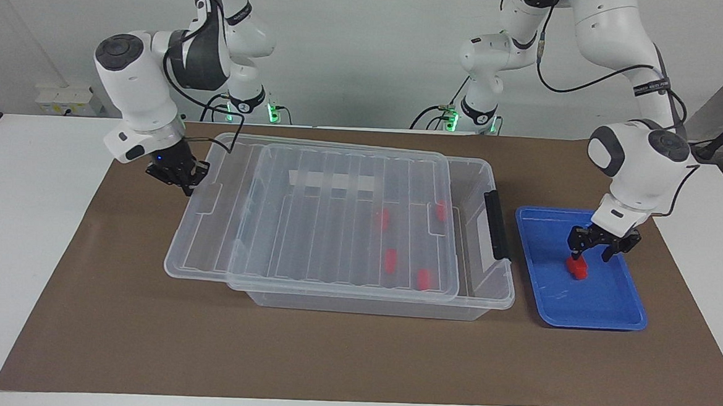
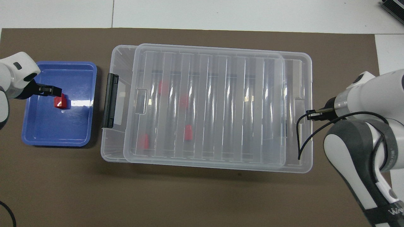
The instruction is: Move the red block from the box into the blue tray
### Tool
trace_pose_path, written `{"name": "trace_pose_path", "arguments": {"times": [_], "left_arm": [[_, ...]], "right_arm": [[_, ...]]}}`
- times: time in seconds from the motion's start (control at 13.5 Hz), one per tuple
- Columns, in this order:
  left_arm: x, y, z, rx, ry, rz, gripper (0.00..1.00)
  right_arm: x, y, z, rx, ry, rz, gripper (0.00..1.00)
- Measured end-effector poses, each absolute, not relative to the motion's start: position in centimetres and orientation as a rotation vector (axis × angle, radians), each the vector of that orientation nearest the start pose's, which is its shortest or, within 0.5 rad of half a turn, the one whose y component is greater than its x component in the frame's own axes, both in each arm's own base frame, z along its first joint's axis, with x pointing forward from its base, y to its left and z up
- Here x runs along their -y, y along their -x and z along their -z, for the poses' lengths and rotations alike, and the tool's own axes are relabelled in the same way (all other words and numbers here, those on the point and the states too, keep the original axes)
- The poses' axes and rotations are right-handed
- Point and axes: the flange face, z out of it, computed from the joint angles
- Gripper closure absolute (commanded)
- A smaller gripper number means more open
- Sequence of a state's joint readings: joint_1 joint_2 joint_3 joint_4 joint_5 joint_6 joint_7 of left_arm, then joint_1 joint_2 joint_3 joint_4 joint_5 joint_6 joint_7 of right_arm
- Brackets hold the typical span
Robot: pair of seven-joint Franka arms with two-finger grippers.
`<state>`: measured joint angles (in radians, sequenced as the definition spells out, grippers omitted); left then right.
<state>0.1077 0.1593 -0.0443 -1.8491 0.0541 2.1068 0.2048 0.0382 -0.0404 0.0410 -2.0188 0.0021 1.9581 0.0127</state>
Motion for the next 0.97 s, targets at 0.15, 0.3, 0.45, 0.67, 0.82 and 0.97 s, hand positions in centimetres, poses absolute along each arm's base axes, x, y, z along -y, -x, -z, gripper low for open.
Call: {"name": "trace_pose_path", "arguments": {"times": [0.15,0.3,0.45,0.67,0.82,0.97], "left_arm": [[-3.0,-60.4,-48.3,-0.272,3.077,0.085,0.1],[-2.3,-59.4,-52.3,-0.26,3.075,0.09,0.0],[-1.8,-57.6,-56.3,-0.254,3.07,0.116,0.0],[-0.6,-55.0,-60.3,-0.274,3.063,0.118,0.0],[0.0,-54.6,-60.6,-0.291,3.061,0.112,0.0],[0.1,-54.5,-60.2,-0.293,3.062,0.096,0.0]], "right_arm": [[-5.7,-53.7,-46.7,0.134,3.127,-0.042,1.0],[-7.5,-53.5,-46.7,0.18,3.123,-0.042,1.0],[-8.6,-53.3,-46.7,0.197,3.122,-0.041,1.0],[-8.9,-53.2,-46.7,0.204,3.122,-0.041,1.0],[-8.9,-53.2,-46.8,0.205,3.121,-0.041,1.0],[-9.5,-53.2,-46.8,0.22,3.12,-0.037,1.0]]}}
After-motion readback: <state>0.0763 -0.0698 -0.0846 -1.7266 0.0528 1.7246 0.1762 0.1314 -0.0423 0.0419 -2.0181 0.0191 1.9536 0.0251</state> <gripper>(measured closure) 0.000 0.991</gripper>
